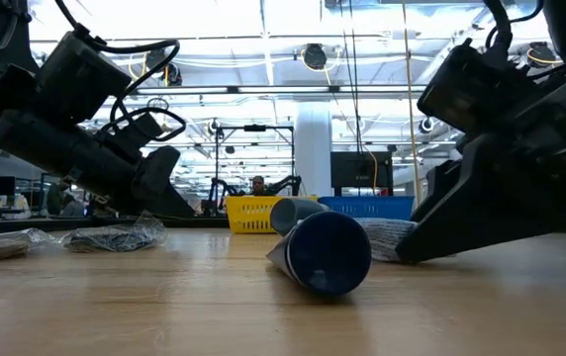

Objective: Pick & Place Travel size toiletries
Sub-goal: Put the white toothpaste into the right yellow bin

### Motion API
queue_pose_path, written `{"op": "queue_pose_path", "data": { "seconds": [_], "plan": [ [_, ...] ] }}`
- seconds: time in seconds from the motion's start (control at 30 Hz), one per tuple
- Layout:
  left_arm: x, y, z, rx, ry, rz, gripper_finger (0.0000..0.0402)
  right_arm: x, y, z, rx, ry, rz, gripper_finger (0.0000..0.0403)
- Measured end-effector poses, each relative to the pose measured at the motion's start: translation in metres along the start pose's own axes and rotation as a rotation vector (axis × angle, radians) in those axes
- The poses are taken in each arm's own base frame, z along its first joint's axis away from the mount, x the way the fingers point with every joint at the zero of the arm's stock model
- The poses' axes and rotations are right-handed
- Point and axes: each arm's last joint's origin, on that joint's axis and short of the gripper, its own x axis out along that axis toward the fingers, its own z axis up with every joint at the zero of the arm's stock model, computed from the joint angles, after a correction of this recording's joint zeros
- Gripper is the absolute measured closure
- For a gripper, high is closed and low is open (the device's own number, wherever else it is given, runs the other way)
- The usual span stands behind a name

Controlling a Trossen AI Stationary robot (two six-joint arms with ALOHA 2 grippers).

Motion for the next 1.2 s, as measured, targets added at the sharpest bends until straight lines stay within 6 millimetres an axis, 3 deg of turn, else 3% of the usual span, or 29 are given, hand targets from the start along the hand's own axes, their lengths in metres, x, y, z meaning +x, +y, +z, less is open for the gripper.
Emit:
{"op": "queue_pose_path", "data": {
  "seconds": [0.2, 0.33, 0.47, 0.6, 0.8, 1.2],
  "plan": [
    [0.0, 0.0, 0.0, 0.001, 0.0, 0.0, 0.0293, 0.001, -0.004, 0.003, 0.008, 0.006, -0.007, 0.0294],
    [0.0, 0.0, 0.0, 0.001, 0.0, 0.0, 0.0293, -0.007, -0.01, 0.015, 0.0, 0.057, 0.045, 0.0339],
    [0.0, 0.0, 0.0, 0.003, 0.0, 0.0, 0.0293, -0.029, -0.022, 0.042, 0.022, 0.075, 0.051, 0.0344],
    [0.0, 0.0, 0.0, 0.008, 0.0, 0.0, 0.0293, -0.051, -0.045, 0.066, 0.015, 0.058, -0.066, 0.0327],
    [0.0, 0.0, 0.0, 0.013, -0.002, 0.003, 0.0293, -0.066, -0.101, 0.094, -0.021, 0.028, -0.329, 0.0328],
    [0.001, 0.002, 0.001, 0.024, -0.033, 0.053, 0.0293, -0.08, -0.245, 0.143, -0.065, 0.127, -0.638, 0.0327]
  ]
}}
